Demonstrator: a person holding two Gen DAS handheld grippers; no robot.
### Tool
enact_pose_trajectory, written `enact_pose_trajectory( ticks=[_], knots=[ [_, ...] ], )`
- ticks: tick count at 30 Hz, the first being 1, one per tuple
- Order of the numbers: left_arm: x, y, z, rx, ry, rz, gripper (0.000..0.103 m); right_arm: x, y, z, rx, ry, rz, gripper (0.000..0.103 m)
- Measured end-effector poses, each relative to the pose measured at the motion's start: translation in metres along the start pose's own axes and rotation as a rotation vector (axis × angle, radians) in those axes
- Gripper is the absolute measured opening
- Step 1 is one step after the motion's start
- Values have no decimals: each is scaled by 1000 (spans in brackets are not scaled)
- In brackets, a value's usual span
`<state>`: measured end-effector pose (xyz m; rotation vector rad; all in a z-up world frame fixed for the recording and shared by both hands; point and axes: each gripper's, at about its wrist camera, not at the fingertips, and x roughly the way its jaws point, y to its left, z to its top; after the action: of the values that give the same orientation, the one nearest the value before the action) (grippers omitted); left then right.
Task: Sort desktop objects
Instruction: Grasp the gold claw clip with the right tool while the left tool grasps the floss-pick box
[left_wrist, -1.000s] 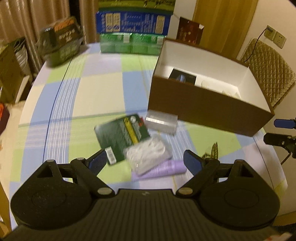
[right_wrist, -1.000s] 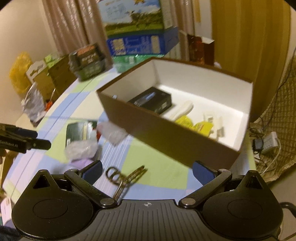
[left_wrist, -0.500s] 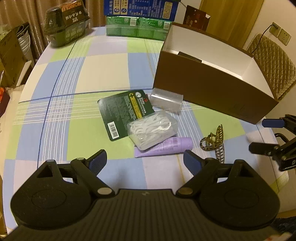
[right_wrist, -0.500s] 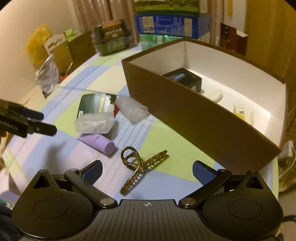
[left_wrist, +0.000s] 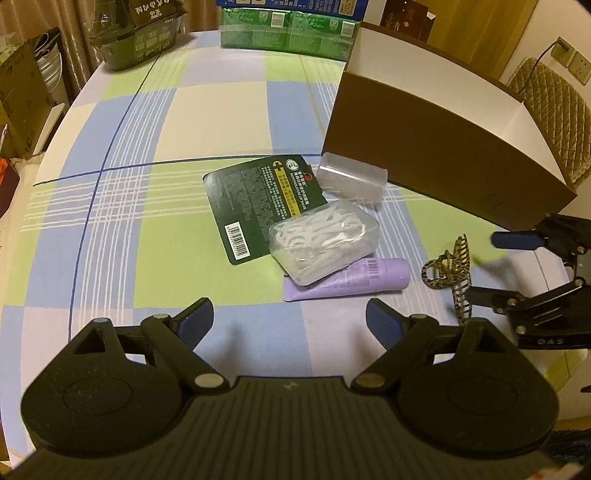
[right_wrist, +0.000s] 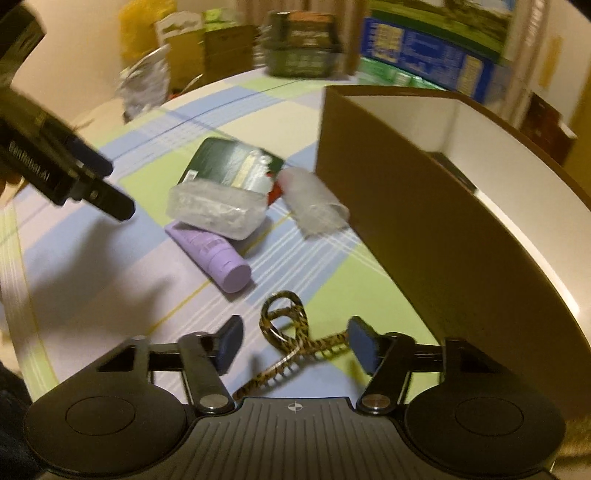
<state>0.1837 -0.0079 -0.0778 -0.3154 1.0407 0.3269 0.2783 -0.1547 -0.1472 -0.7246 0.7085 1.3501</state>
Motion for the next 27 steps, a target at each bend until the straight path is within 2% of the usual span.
enact_pose_trajectory(
  ticks=[5,7,10,18,23,27],
  knots=[
    [7,3,3,4,14,2,87,18,7,1,-87,27,5,44],
    [11,3,4,14,20,0,87,22,8,-1,-103,48,7,29],
    [15,2,6,30,24,-9,87,23,4,-5,-86,73,-18,23],
    [29,-4,22,151,9,-54,85,7,-22,-23,72,103,-54,22],
    [39,-8,36,245,3,-67,85,-7,-40,-38,175,119,-118,22],
    [50,-10,44,315,-1,-107,84,-17,-55,-49,253,126,-161,23]
  ],
)
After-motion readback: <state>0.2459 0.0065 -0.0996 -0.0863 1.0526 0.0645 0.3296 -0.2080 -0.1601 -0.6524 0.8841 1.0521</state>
